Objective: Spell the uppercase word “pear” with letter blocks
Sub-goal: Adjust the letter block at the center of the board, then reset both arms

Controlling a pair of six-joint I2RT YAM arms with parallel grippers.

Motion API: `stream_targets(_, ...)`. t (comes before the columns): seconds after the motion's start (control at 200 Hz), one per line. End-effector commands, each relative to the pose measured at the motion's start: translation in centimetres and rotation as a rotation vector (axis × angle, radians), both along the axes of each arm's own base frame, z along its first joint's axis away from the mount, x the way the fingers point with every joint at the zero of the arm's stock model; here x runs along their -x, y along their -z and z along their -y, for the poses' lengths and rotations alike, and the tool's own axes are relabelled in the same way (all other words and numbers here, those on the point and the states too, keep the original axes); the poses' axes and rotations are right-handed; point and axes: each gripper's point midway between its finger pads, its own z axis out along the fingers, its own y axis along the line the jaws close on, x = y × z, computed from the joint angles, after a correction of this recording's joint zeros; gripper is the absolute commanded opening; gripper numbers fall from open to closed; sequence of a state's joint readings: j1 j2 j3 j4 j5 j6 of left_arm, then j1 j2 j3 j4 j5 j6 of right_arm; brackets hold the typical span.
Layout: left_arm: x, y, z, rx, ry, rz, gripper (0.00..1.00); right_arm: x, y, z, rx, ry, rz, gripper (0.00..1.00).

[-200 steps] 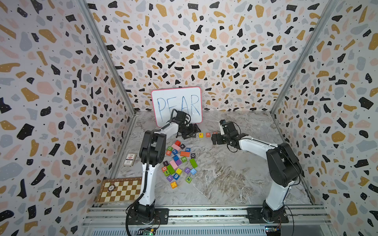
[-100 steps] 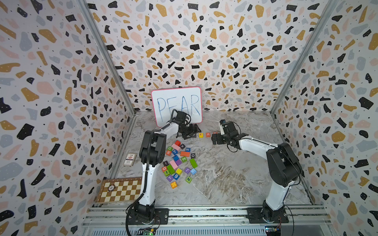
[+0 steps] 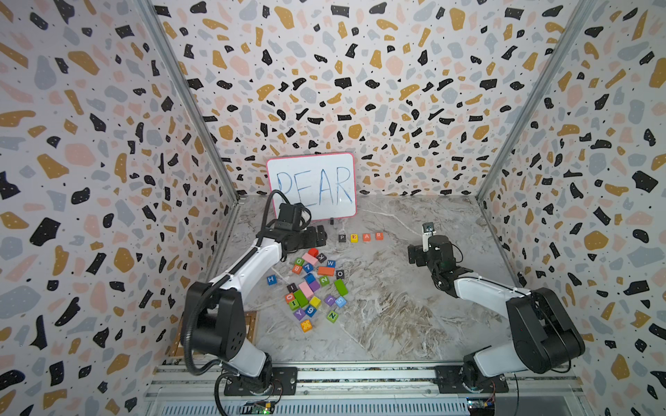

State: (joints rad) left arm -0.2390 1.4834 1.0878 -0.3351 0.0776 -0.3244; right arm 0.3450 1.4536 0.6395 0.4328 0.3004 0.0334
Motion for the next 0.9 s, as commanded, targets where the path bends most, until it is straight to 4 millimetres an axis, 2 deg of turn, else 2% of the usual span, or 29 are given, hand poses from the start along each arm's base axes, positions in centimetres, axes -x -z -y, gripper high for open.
stream_targets(0.0,0.7,2.3,-6.3,-0.349,-0.1,0.089,0.99,-0.5,-2.2,3.7,0.049,0.085,0.165,0.98)
stream_targets(0.09,1.3,3.5,-8.8,-0.417,-0.146,0.121,0.99,0.2,-2.6,4.7,0.076,0.066,0.231,1.0)
stream_targets(0.17,1.2,5.1,-9.4,-0.408,-0.134,0.141,0.99,0.5,-3.4,4.1,0.054,-0.054,0.258,0.99)
stream_targets(0.23,0.7,5.9,-10.0,-0.409,-0.136,0.137,0.97,1.4,-4.3,4.8,0.049,-0.039,0.322,0.99)
stream_targets(0.32,-0.3,5.4,-10.6,-0.39,-0.156,0.201,0.95,2.5,-4.6,5.1,0.023,-0.027,0.346,0.99)
stream_targets(0.395,-0.5,4.7,-10.0,-0.373,-0.094,0.31,0.96,3.4,-4.2,5.1,-0.005,-0.013,0.347,0.99)
stream_targets(0.471,0.1,6.3,-10.6,-0.335,-0.108,0.324,0.94,4.0,-2.9,5.7,-0.027,0.024,0.326,0.99)
stream_targets(0.521,0.4,5.9,-11.0,-0.31,-0.13,0.376,0.98,4.3,-1.5,6.0,-0.034,0.043,0.309,1.0)
stream_targets(0.576,0.8,5.8,-11.2,-0.252,-0.114,0.384,0.98,4.0,-1.5,6.0,-0.014,0.043,0.318,0.99)
stream_targets(0.626,1.3,5.6,-11.2,-0.232,-0.113,0.424,0.99,3.5,-1.6,6.8,-0.043,0.071,0.319,0.99)
stream_targets(0.681,2.0,6.3,-11.1,-0.231,-0.118,0.463,0.99,3.3,-0.7,6.9,-0.082,0.024,0.292,0.99)
stream_targets(0.721,1.7,6.0,-11.2,-0.229,-0.132,0.526,0.99,3.6,-0.2,6.8,-0.099,0.004,0.299,0.99)
stream_targets(0.801,1.8,6.5,-11.2,-0.24,-0.118,0.442,0.99,3.9,0.1,7.4,-0.108,0.038,0.337,0.99)
stream_targets(0.896,1.7,6.5,-11.2,-0.236,-0.123,0.475,0.99,3.1,0.6,7.4,-0.12,0.021,0.294,0.99)
